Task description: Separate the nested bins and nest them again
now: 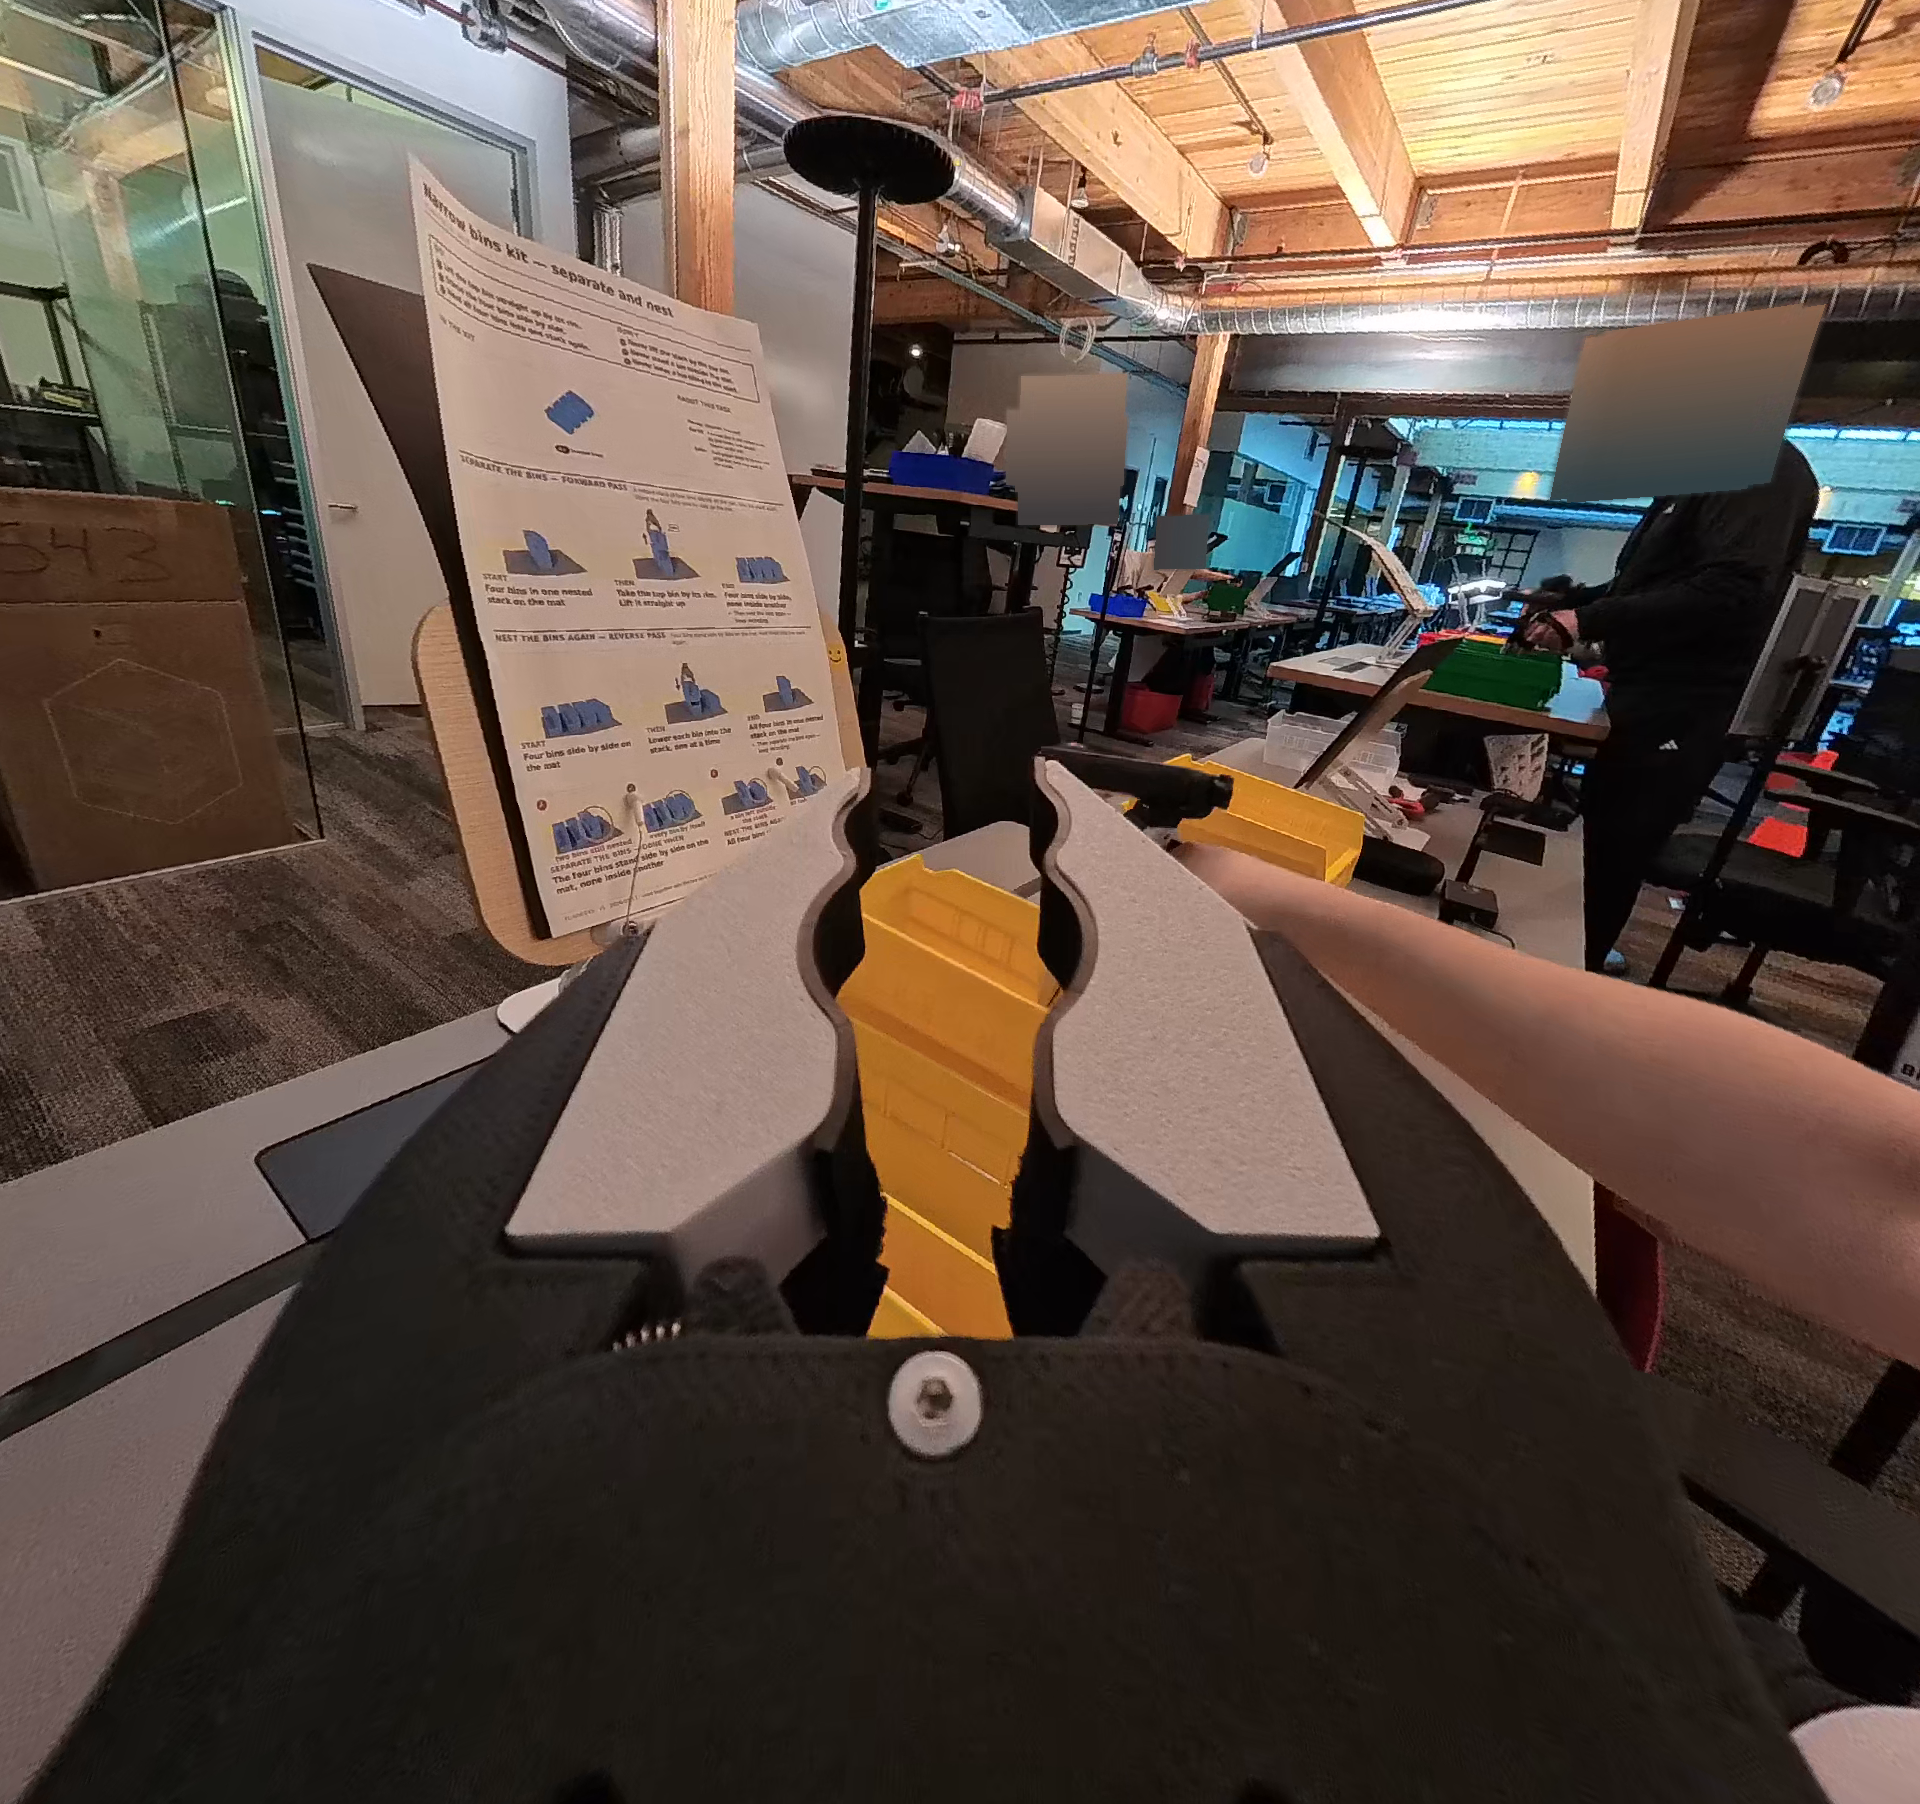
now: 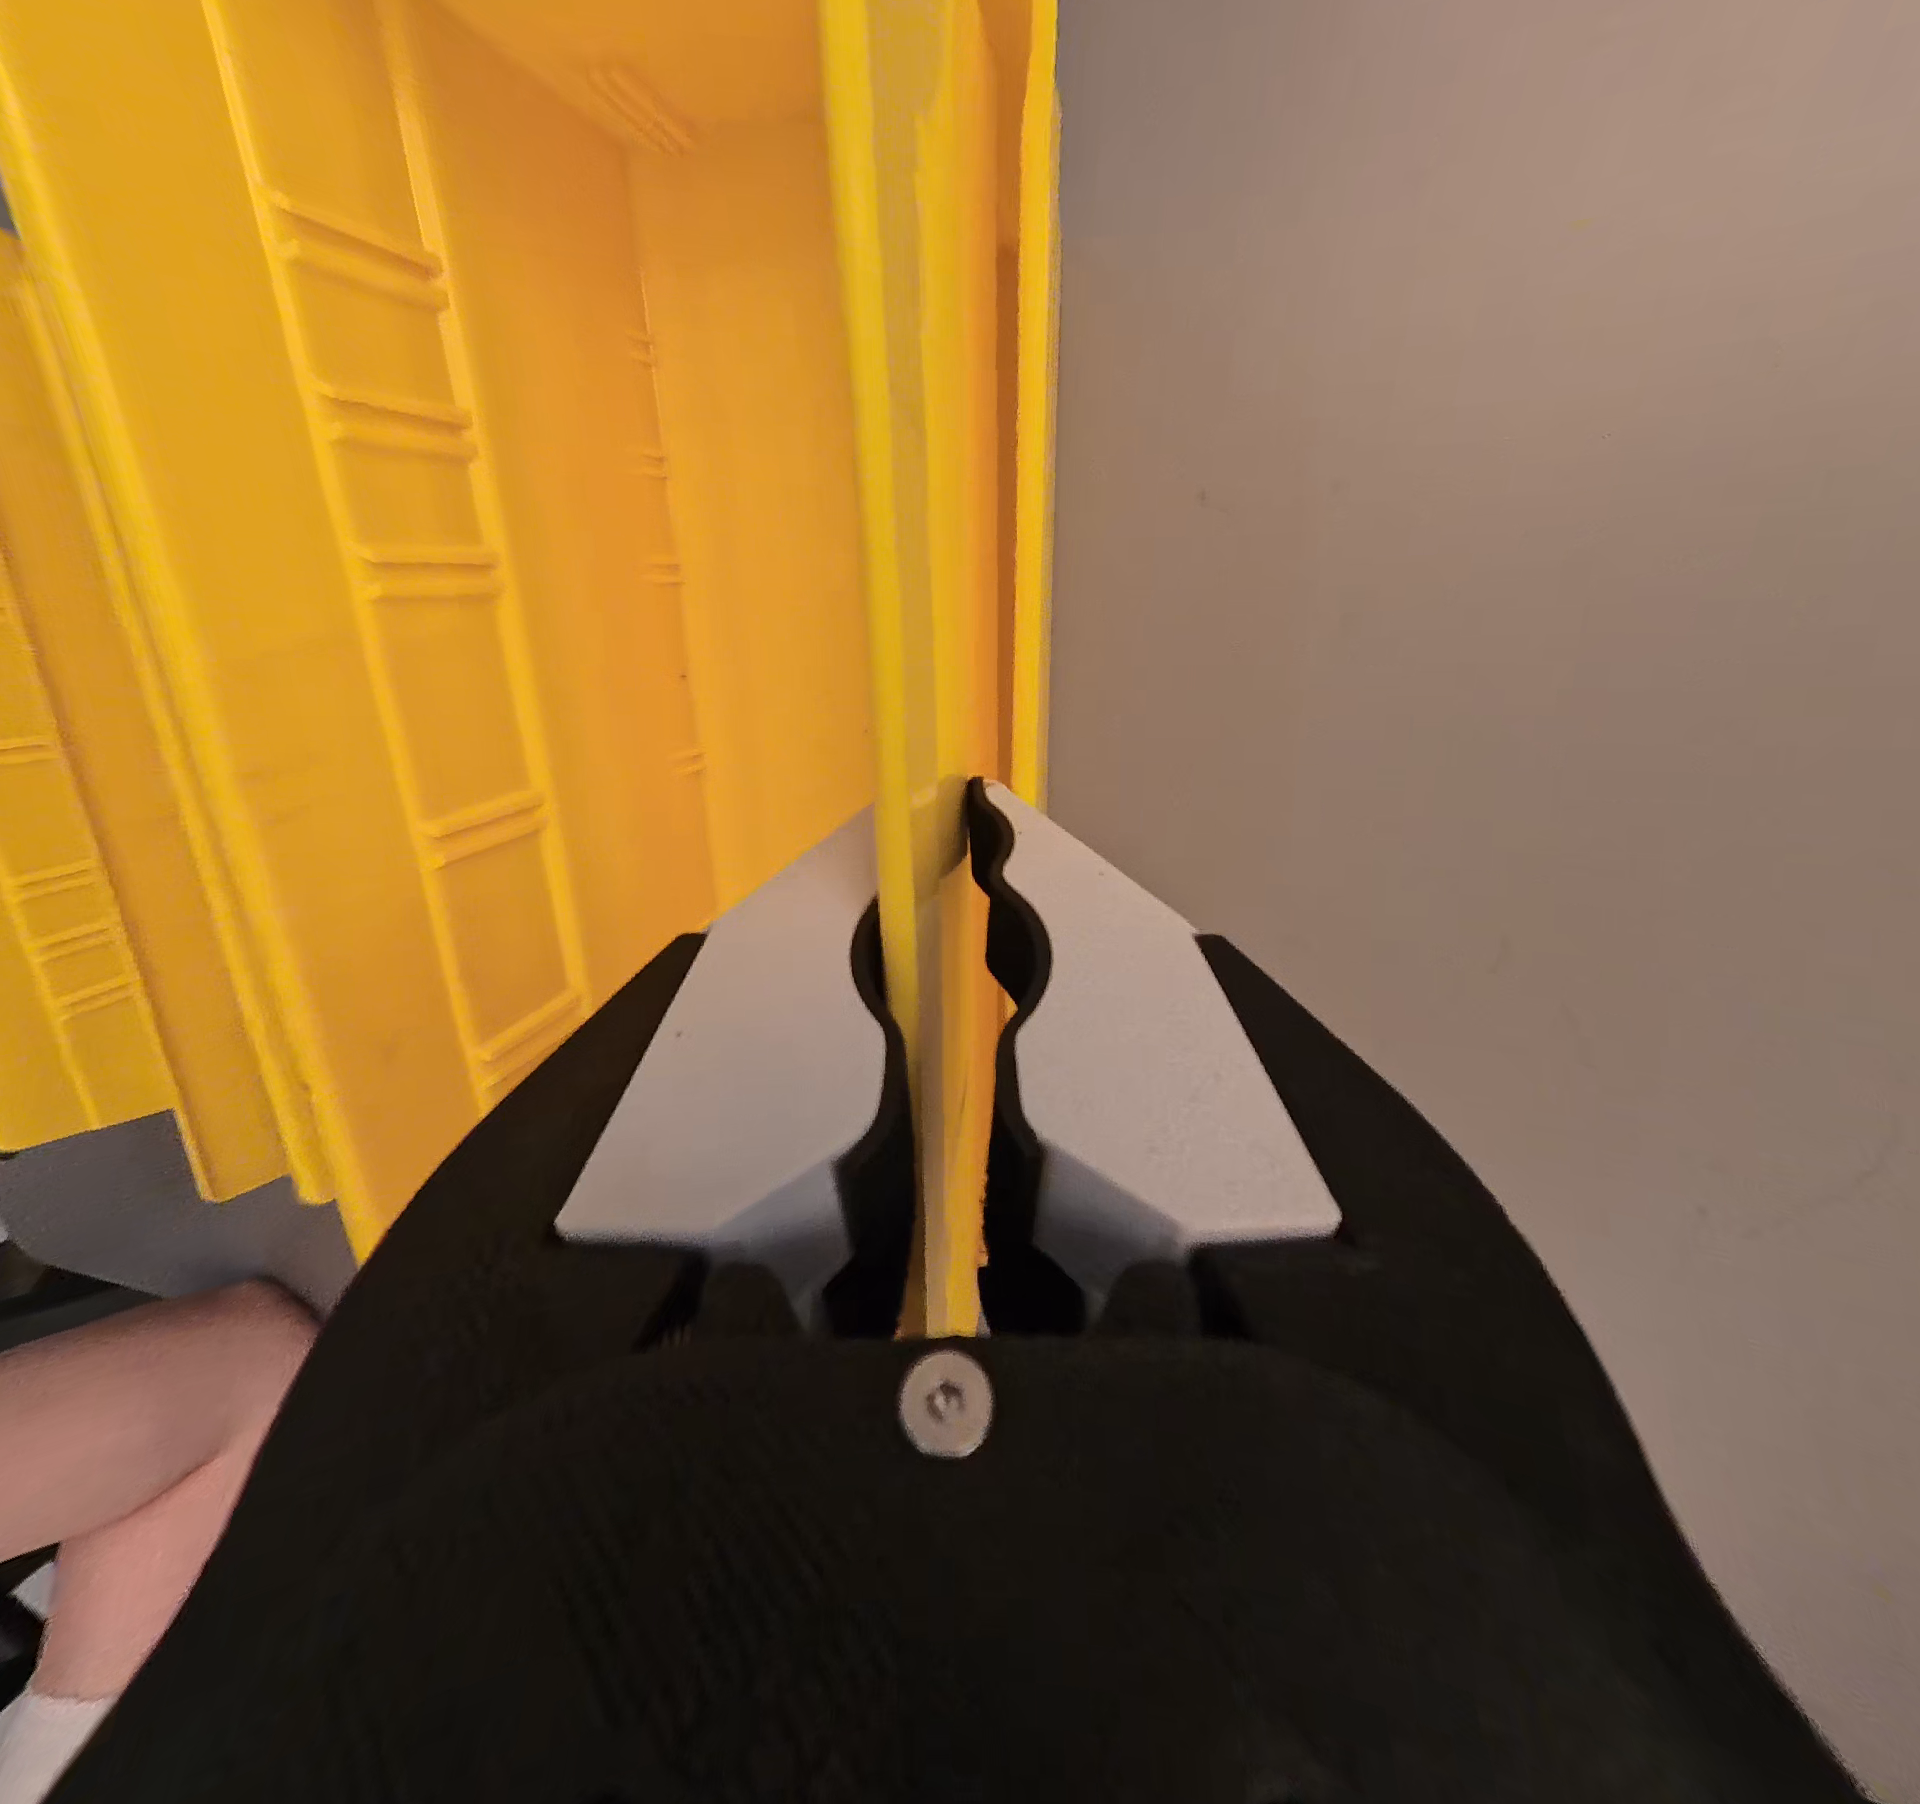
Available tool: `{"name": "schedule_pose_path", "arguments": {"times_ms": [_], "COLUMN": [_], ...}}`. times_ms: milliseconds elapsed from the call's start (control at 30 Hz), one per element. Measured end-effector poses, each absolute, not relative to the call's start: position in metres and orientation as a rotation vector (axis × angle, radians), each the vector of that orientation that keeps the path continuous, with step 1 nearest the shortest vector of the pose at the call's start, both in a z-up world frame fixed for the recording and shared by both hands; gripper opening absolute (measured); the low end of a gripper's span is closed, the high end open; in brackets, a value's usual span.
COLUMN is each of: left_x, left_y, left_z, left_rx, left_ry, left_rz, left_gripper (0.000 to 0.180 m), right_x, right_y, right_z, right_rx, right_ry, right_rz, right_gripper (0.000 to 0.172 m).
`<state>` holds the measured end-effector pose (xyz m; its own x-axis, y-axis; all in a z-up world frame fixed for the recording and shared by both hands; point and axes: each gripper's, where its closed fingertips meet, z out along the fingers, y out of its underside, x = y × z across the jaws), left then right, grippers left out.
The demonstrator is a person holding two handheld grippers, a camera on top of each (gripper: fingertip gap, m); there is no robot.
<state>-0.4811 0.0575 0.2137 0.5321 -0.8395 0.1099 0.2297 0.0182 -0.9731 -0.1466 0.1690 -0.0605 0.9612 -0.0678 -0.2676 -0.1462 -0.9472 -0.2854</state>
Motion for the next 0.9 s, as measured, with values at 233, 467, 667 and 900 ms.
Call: {"name": "schedule_pose_path", "arguments": {"times_ms": [233,467,667,900], "left_x": [-0.475,-0.461,-0.448,-0.445], "left_y": [0.061,0.061,0.059,0.069], "left_z": [0.210,0.203,0.197,0.186], "left_rx": [-1.315,-1.344,-1.365,-1.419], "left_ry": [0.614,0.654,0.700,0.706], "left_rz": [-0.906,-0.899,-0.868,-0.846], "left_gripper": [0.027,0.028,0.028,0.029], "right_x": [-0.135,-0.016,0.039,0.045], "right_y": [0.165,0.130,0.116,0.124], "right_z": [0.017,0.015,-0.062,-0.119], "right_rx": [-2.702,-2.756,-2.775,-2.839], "right_ry": [0.153,0.257,0.373,0.330], "right_rz": [0.611,0.397,0.399,0.401], "right_gripper": [0.002,0.003,0.003,0.003]}}
